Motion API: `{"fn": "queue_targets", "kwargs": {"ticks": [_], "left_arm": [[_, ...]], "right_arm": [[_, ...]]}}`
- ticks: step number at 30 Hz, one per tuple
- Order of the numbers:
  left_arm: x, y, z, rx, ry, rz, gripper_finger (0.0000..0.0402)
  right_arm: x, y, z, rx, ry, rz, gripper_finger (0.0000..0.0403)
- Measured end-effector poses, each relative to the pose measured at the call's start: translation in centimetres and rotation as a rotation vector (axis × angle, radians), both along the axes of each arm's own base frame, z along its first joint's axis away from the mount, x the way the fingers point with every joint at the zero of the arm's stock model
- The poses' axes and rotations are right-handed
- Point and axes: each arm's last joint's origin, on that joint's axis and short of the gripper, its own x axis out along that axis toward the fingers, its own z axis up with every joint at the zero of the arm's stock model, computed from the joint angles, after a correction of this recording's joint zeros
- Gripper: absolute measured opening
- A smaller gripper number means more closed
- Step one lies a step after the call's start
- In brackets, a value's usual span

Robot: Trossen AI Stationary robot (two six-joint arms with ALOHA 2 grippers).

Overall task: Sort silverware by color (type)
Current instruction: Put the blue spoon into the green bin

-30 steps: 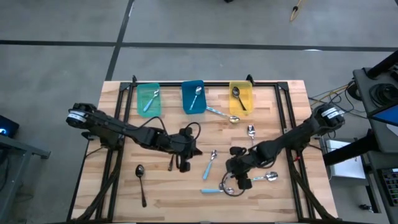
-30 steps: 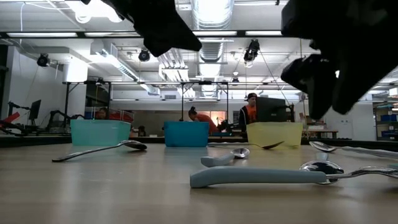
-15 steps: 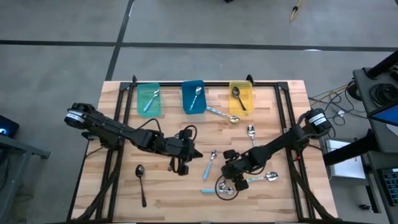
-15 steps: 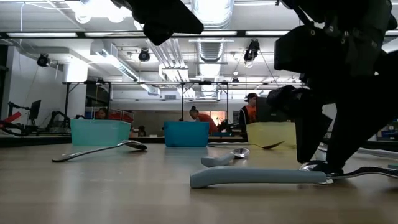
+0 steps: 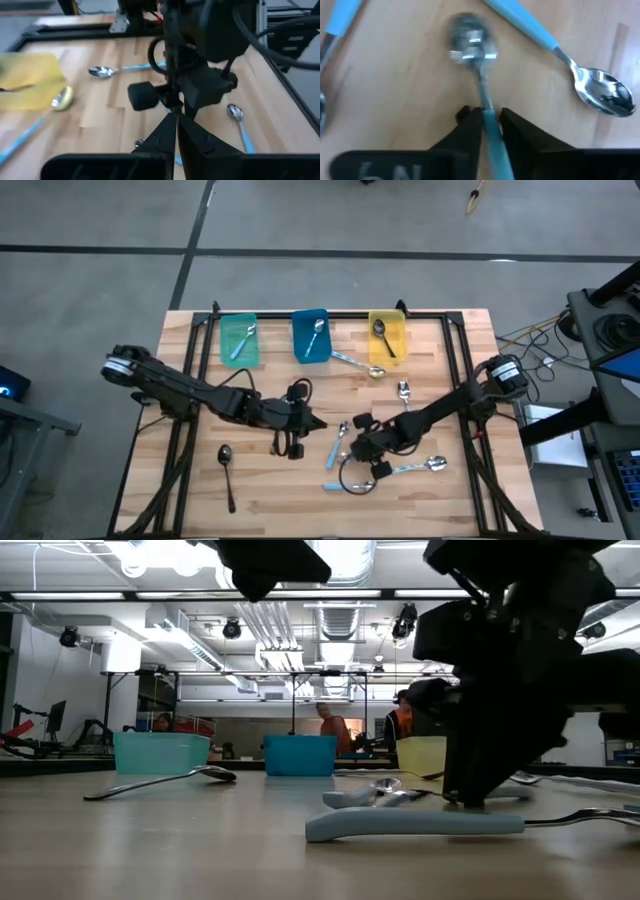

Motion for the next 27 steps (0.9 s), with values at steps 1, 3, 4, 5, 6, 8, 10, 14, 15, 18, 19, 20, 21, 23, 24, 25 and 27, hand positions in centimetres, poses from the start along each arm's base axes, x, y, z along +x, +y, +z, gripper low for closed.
{"fn": "queue_targets", "kwargs": {"ticks": [1,3,4,5,6,8,10,14,15,18,19,20,21,23,24,25,27], "left_arm": [[-0.1,0.1,0.3,0.011,-0.01,0.009,0.0],[-0.6,0.3,1.1,0.028,-0.038,0.027,0.0],[-0.9,0.4,1.7,0.037,-0.056,0.033,0.0],[-1.2,0.5,2.2,0.043,-0.075,0.034,0.0],[-1.5,0.6,2.8,0.051,-0.093,0.029,0.0],[-2.3,0.8,4.0,0.061,-0.129,0.023,0.0],[-3.2,1.1,5.2,0.072,-0.162,0.016,0.0],[-4.8,1.6,7.2,0.092,-0.233,0.005,0.0],[-5.2,1.7,7.5,0.096,-0.245,0.003,0.0],[-5.9,1.9,7.9,0.107,-0.263,-0.003,0.0],[-6.1,1.9,7.8,0.11,-0.258,-0.005,0.0],[-6.2,1.9,7.7,0.112,-0.255,-0.006,0.0],[-6.3,1.9,7.6,0.112,-0.257,-0.007,0.0],[-6.5,2.0,7.1,0.112,-0.255,-0.02,0.0],[-6.6,2.0,6.9,0.111,-0.265,-0.04,0.0],[-6.6,1.9,6.6,0.11,-0.277,-0.07,0.0],[-6.7,1.6,5.5,0.12,-0.302,-0.159,0.0]], "right_arm": [[0.1,-0.2,0.1,-0.001,-0.002,0.005,0.0042],[0.1,-0.4,0.4,0.007,-0.007,0.027,0.0023],[0.1,-0.6,0.7,0.011,-0.014,0.029,0.0022],[0.2,-0.7,0.9,0.018,-0.021,0.029,0.0022],[0.2,-0.9,1.3,0.027,-0.031,0.03,0.0021],[0.1,-1.3,2.0,0.044,-0.048,0.034,0.002],[-0.1,-1.9,2.8,0.037,-0.056,0.023,0.0019],[-0.1,-2.8,5.4,0.056,-0.178,0.019,0.0018],[-0.2,-3.1,5.9,0.064,-0.216,0.019,0.0018],[-0.5,-4.1,6.6,0.094,-0.34,0.03,0.0017],[-0.6,-4.5,6.9,0.109,-0.391,0.033,0.0017],[-0.7,-4.9,7.4,0.131,-0.454,0.039,0.0017],[-0.8,-5.2,7.9,0.151,-0.518,0.048,0.0017],[-0.8,-6.0,8.7,0.193,-0.65,0.074,0.0016],[-0.7,-6.3,9.0,0.219,-0.72,0.099,0.0016],[-0.7,-6.7,9.3,0.249,-0.788,0.127,0.0016],[-0.6,-7.5,10.4,0.32,-0.947,0.196,0.0016]]}}
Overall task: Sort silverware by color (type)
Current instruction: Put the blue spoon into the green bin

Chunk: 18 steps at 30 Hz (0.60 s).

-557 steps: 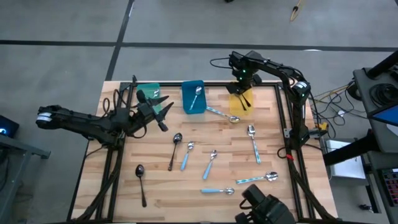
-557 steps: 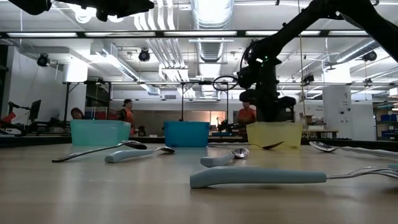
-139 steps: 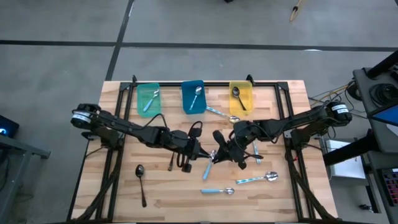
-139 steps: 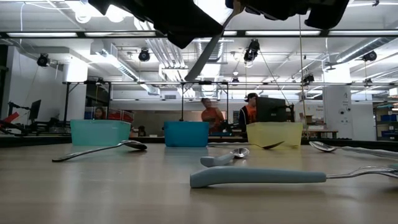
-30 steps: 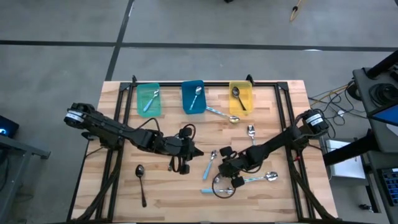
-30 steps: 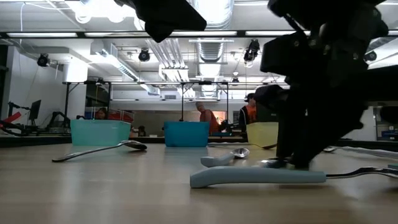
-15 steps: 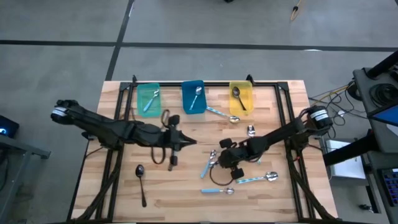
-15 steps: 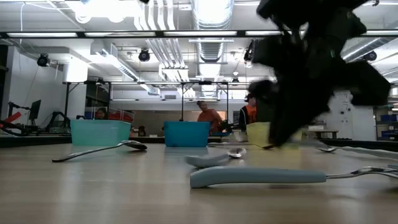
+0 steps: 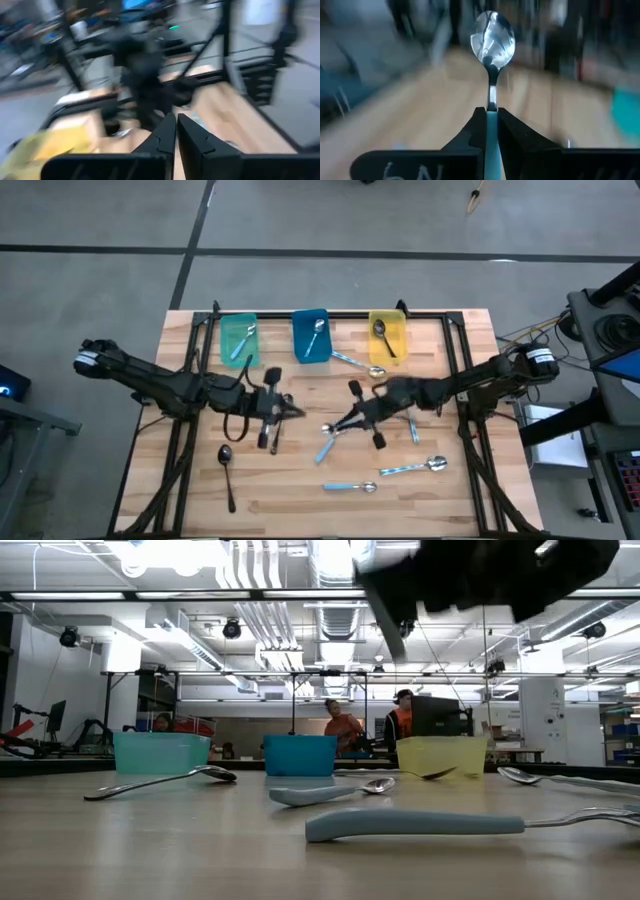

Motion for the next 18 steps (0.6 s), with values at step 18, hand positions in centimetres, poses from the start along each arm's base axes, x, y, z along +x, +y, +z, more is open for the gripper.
{"fn": "queue_targets", "kwargs": {"ticks": [18], "left_arm": [[1.3,0.8,-6.0,-0.087,-0.288,-0.074,0.0049]], "right_arm": [[5.0,-2.2,2.7,0.209,-0.373,0.325,0.0016]]}}
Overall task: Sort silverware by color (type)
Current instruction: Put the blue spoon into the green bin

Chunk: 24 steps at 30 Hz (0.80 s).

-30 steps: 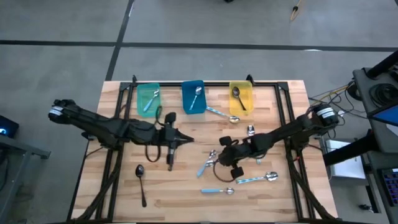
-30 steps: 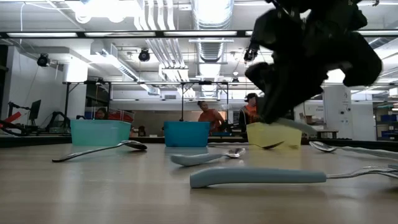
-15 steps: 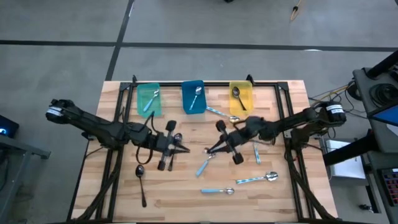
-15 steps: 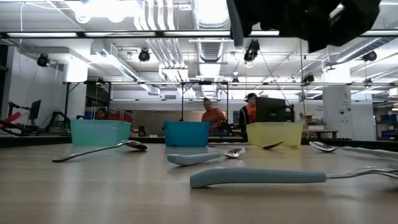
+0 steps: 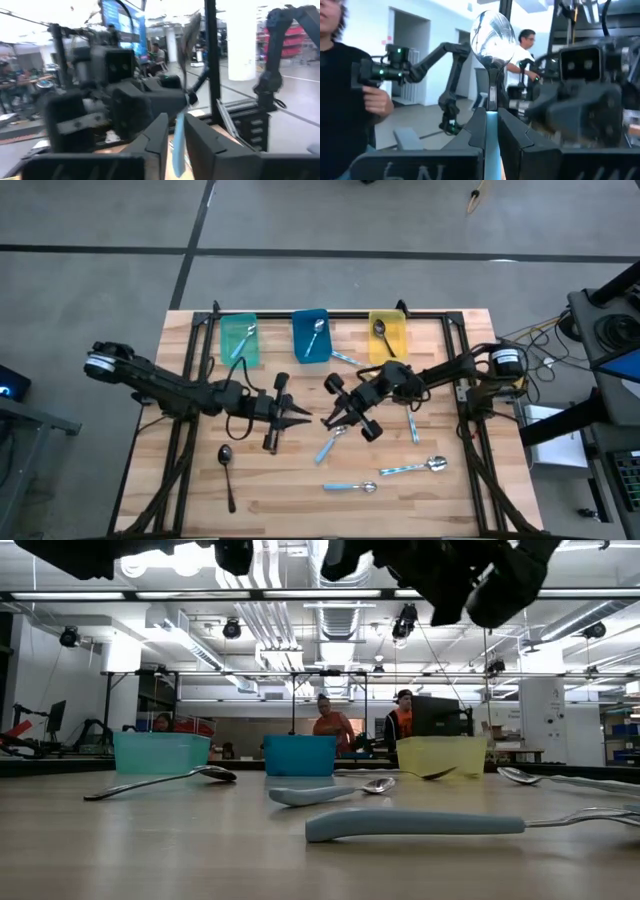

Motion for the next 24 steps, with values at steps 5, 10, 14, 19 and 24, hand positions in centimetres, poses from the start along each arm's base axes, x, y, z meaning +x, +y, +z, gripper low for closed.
{"fn": "queue_targets", "kwargs": {"ticks": [5,10,14,19,24], "left_arm": [[0.8,-0.2,-0.8,-0.016,0.036,-0.007,0.0096],[1.7,-0.4,-1.3,-0.025,0.045,-0.014,0.013],[2.5,-0.7,-1.1,-0.024,0.044,-0.026,0.0143],[3.2,-0.8,-1.1,-0.005,0.081,-0.024,0.0146],[2.8,-0.5,-0.6,-0.006,0.144,0.051,0.0146]], "right_arm": [[1.2,-0.1,0.6,-0.009,-0.02,0.042,0.0015],[1.7,-0.2,1.1,-0.033,-0.032,0.029,0.0015],[1.8,-0.3,1.1,-0.037,-0.03,0.025,0.0015],[1.8,-0.3,1.1,-0.035,-0.028,0.013,0.0015],[1.9,-0.4,1.1,-0.02,-0.023,-0.008,0.0015]]}}
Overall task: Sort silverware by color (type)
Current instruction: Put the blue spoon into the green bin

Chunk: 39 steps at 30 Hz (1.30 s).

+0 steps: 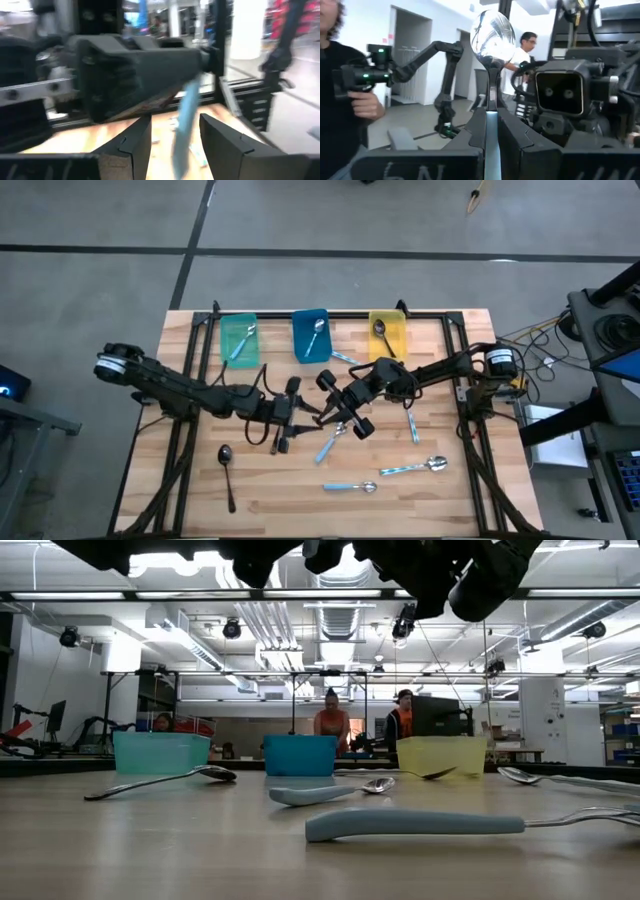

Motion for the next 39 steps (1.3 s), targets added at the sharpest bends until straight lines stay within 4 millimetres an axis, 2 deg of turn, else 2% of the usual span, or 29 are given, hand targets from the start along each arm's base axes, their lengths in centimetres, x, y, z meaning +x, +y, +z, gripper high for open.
{"fn": "queue_targets", "kwargs": {"ticks": [4,12,20,39], "left_arm": [[-0.5,0.3,0.5,0.005,0.029,0.077,0.0146],[-0.5,0.4,1.2,-0.017,0.005,0.107,0.0146],[-1.1,0.7,1.1,-0.006,0.102,0.323,0.0146],[-3.5,1.3,2.9,-0.015,0.132,0.376,0.0146]], "right_arm": [[0.1,-0.2,0.0,0.002,-0.015,-0.062,0.0015],[0.2,-0.3,0.1,-0.023,-0.055,-0.167,0.0015],[0.5,-0.7,-0.3,-0.052,-0.041,-0.299,0.0015],[0.6,-1.0,-0.4,-0.089,-0.035,-0.442,0.0015]]}}
